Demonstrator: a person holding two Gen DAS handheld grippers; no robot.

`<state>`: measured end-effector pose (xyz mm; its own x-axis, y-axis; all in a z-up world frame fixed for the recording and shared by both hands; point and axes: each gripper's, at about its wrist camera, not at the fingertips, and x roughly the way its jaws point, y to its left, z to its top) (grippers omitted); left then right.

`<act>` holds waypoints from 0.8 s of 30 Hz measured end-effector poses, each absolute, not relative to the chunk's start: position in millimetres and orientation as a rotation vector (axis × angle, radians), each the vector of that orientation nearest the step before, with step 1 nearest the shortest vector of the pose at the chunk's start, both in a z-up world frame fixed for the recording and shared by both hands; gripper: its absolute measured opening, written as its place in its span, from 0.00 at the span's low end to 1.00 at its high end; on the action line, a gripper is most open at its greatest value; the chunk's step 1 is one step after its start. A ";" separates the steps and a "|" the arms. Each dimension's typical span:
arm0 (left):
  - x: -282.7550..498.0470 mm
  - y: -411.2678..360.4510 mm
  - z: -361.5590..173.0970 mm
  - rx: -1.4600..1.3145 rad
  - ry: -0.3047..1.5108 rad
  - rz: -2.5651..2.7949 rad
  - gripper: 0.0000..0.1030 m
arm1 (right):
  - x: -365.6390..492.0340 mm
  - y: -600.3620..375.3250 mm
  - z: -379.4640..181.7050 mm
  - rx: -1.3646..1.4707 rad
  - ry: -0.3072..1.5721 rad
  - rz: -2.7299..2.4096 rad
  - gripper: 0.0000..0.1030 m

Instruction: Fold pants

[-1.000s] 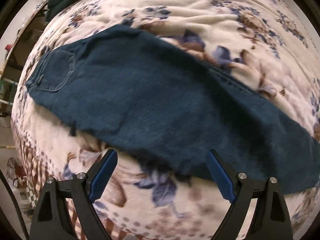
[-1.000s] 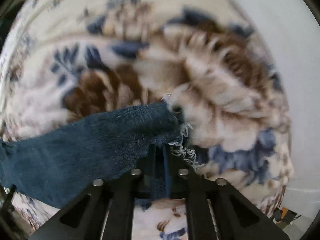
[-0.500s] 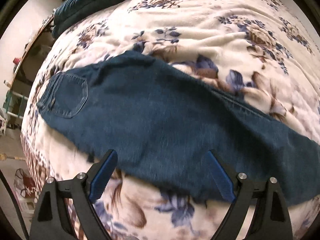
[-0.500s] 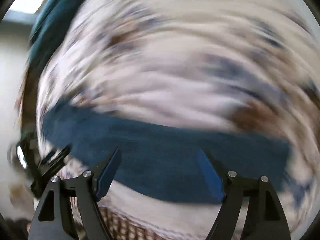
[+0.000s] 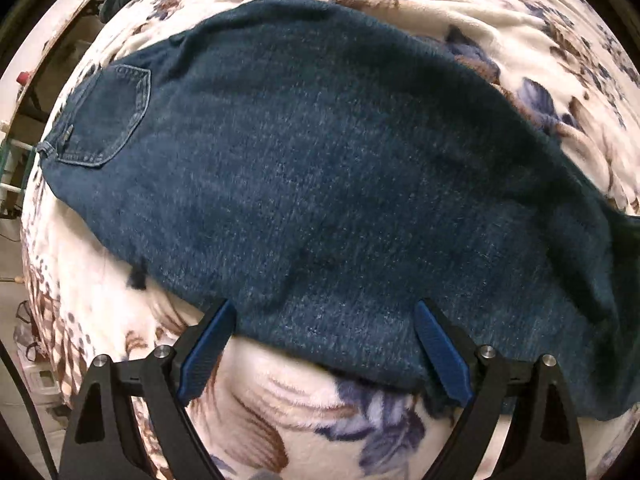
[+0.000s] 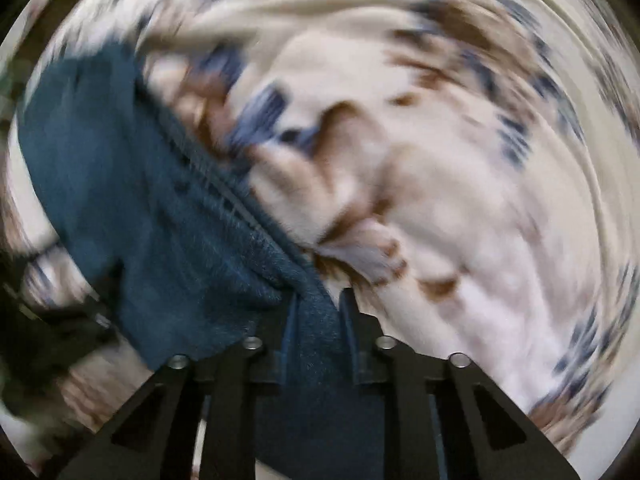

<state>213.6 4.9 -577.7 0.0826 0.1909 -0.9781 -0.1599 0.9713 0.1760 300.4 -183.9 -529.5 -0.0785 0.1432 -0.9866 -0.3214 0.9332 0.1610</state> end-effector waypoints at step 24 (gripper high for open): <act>154.3 28.5 -587.1 -0.968 1.478 0.221 0.10 | 353.9 -181.3 -526.5 -0.100 1.669 0.512 0.46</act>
<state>154.3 28.5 -587.1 0.1488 -0.4241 -0.8933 -0.6666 0.6242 -0.4074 353.9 -181.3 -526.5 -0.1734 0.2240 -0.9591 -0.3520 0.8954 0.2727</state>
